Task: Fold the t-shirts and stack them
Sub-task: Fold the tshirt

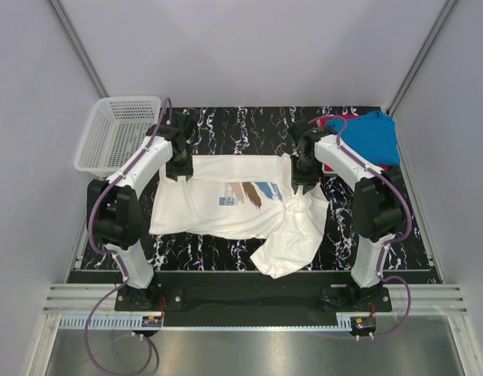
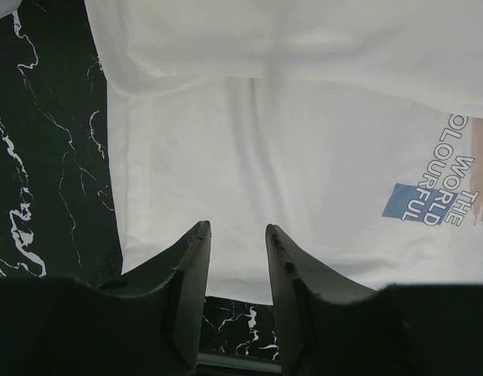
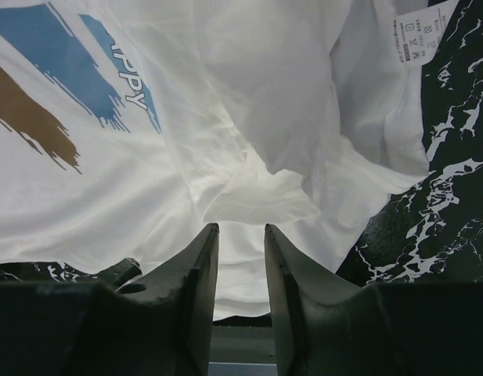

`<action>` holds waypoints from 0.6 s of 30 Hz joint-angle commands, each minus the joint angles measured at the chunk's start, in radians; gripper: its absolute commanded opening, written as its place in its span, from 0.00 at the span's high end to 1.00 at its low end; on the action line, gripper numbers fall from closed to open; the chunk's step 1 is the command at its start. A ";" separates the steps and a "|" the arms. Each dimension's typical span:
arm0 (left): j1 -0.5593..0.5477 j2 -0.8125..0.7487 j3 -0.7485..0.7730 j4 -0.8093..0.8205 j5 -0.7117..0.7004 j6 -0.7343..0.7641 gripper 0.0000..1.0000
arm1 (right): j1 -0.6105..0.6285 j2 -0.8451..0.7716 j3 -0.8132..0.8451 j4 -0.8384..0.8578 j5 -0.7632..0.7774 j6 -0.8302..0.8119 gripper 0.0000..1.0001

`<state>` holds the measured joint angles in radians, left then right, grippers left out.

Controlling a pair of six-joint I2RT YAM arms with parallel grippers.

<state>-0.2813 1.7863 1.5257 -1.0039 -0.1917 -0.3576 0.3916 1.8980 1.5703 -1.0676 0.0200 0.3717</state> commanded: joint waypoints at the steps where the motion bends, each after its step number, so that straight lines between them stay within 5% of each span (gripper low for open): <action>1: -0.002 -0.001 0.021 0.010 0.000 0.014 0.61 | -0.011 0.041 0.025 0.026 0.052 -0.010 0.62; 18: -0.002 0.016 0.017 0.010 0.003 0.016 0.62 | -0.048 0.142 0.135 0.038 0.083 -0.051 0.62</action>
<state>-0.2813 1.7893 1.5257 -1.0039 -0.1921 -0.3550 0.3550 2.0258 1.6497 -1.0405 0.0711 0.3401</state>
